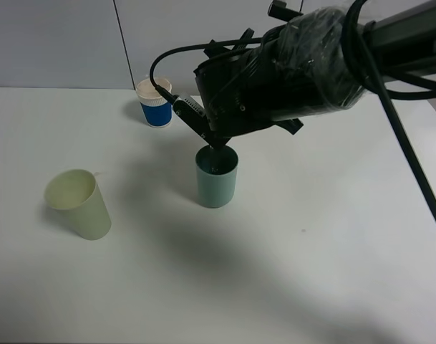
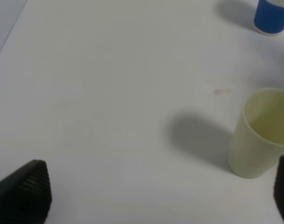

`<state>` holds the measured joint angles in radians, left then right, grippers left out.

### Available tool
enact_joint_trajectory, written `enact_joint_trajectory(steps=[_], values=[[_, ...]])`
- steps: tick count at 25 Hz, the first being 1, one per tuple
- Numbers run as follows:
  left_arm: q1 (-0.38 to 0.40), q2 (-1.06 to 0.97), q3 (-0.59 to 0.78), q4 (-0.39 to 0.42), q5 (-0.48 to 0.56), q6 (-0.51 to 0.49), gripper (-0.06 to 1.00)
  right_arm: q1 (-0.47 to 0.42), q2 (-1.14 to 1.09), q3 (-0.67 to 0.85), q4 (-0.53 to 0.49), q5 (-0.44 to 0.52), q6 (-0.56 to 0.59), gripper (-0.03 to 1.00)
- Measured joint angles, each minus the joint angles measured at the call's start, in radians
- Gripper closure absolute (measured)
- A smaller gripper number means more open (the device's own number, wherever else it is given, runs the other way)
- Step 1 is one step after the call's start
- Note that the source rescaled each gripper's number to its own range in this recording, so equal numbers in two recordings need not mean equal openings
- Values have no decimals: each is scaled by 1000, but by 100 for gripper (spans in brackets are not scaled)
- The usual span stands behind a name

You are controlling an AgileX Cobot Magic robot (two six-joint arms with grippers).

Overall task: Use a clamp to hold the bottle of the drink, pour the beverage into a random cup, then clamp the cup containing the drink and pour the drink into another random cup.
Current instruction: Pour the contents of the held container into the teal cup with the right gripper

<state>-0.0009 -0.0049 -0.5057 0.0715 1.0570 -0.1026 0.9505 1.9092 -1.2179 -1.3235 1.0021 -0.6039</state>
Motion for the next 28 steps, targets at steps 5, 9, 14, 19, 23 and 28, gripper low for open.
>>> enact_joint_trajectory(steps=[5,9,14,19,23,28], values=[[0,0,0,0,0,0,6,0,0,0,-7,7,-2,96],[0,0,0,0,0,0,6,0,0,0,-11,7,-2,96],[0,0,0,0,0,0,6,0,0,0,-33,16,-9,96],[0,0,0,0,0,0,6,0,0,0,-58,23,-9,96],[0,0,0,0,0,0,6,0,0,0,-62,23,-9,96],[0,0,0,0,0,0,6,14,0,0,-83,24,-9,96]])
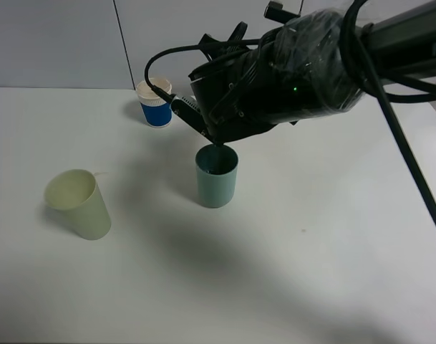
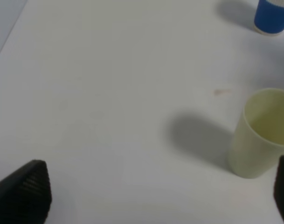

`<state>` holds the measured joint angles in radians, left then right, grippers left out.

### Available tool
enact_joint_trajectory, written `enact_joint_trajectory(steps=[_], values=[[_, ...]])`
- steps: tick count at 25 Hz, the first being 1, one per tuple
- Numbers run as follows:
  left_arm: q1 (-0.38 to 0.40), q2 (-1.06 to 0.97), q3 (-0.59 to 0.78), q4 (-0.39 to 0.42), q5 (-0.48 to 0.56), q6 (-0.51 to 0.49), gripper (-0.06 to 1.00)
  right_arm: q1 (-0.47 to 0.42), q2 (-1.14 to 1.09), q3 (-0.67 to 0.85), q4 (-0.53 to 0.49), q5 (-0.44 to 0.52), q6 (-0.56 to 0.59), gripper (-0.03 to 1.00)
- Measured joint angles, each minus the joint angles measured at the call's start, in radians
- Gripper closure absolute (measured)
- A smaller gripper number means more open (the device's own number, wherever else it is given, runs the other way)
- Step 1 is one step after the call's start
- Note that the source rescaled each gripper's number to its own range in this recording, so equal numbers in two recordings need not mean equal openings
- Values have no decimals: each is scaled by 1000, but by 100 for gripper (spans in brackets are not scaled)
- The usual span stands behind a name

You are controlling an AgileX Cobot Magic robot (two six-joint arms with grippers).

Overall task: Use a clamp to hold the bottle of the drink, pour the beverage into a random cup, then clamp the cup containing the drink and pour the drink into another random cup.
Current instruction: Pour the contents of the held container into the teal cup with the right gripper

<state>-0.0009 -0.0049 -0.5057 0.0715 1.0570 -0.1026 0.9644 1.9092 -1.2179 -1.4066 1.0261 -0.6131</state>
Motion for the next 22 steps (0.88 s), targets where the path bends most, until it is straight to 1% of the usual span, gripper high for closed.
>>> enact_joint_trajectory(steps=[8,14,22], values=[[0,0,0,0,0,0,6,18,0,0,-5,1,0,96],[0,0,0,0,0,0,6,24,0,0,-28,29,0,96],[0,0,0,0,0,0,6,44,0,0,-47,30,0,96]])
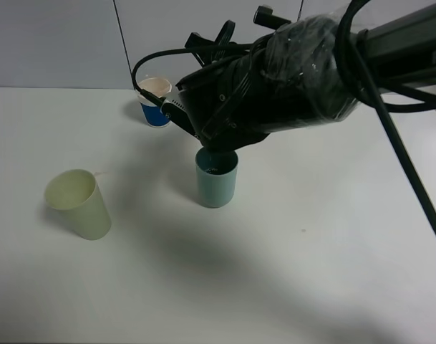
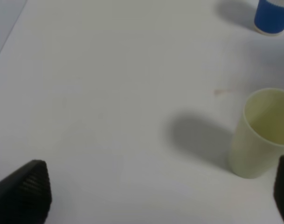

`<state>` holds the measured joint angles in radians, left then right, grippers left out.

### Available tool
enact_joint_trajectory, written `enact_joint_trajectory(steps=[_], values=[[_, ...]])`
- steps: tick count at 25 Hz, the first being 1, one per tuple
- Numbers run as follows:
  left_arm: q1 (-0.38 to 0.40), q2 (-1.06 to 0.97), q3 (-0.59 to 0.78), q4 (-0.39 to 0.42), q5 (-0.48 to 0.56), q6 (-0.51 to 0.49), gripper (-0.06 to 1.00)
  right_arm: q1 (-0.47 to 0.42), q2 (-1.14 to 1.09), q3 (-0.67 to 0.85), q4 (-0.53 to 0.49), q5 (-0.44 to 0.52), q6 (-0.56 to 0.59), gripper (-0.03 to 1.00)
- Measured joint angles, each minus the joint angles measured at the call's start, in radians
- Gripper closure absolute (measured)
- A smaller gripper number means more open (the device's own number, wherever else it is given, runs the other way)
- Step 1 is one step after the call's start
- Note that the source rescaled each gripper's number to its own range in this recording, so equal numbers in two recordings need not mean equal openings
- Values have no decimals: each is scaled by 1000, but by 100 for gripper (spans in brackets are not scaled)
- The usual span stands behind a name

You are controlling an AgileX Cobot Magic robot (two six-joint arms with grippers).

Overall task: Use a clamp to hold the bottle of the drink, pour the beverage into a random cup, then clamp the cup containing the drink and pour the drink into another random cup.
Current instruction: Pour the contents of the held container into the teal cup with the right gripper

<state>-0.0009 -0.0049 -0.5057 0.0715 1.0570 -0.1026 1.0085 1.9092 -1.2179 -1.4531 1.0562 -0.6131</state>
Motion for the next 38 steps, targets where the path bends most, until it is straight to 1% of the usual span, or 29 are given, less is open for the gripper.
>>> enact_joint_trajectory(steps=[7,26,30,31,33,38], values=[[0,0,0,0,0,0,6,15,0,0,-10,1,0,96],[0,0,0,0,0,0,6,15,0,0,-21,12,0,96],[1,0,0,0,0,0,6,15,0,0,12,30,4,96],[0,0,0,0,0,0,6,15,0,0,48,35,10,96],[1,0,0,0,0,0,6,15,0,0,82,38,18,96],[0,0,0,0,0,0,6,15,-3,0,129,40,29,96]])
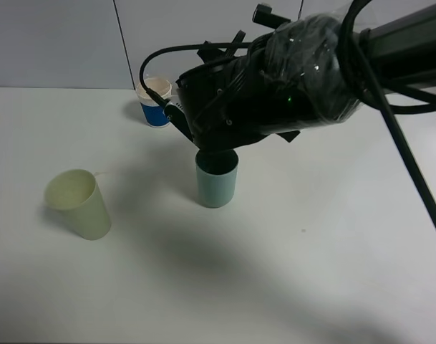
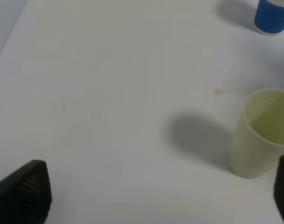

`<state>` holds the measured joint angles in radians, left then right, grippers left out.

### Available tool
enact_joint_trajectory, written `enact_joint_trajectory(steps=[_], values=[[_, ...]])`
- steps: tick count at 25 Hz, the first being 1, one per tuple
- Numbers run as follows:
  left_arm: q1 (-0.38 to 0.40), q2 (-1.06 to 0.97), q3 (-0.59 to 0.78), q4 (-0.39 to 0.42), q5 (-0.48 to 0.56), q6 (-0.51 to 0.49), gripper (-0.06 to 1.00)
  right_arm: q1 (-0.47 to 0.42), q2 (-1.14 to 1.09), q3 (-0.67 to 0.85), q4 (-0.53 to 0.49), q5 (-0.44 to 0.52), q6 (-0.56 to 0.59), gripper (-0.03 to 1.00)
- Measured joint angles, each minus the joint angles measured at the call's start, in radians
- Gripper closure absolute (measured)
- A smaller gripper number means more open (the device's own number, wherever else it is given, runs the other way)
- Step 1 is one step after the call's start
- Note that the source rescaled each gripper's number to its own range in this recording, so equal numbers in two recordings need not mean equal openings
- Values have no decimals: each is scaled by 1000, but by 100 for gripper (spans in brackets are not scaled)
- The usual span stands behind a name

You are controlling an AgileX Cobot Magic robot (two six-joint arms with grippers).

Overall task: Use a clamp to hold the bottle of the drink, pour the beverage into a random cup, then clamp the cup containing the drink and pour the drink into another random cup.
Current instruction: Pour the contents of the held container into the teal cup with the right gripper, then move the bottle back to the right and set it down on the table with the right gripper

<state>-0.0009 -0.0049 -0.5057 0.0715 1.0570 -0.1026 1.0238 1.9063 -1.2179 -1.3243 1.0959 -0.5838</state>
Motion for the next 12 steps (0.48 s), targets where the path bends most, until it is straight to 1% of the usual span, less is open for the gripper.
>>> enact_joint_trajectory(steps=[2,3,4,6,9,12], values=[[0,0,0,0,0,0,6,-1,-3,0,24,0,11,96],[0,0,0,0,0,0,6,-12,-8,0,47,0,63,96],[0,0,0,0,0,0,6,-12,-8,0,47,0,63,96],[0,0,0,0,0,0,6,-34,-20,0,90,-2,144,96],[0,0,0,0,0,0,6,-56,-37,0,117,-2,226,96],[0,0,0,0,0,0,6,-78,-52,0,150,-26,311,96]])
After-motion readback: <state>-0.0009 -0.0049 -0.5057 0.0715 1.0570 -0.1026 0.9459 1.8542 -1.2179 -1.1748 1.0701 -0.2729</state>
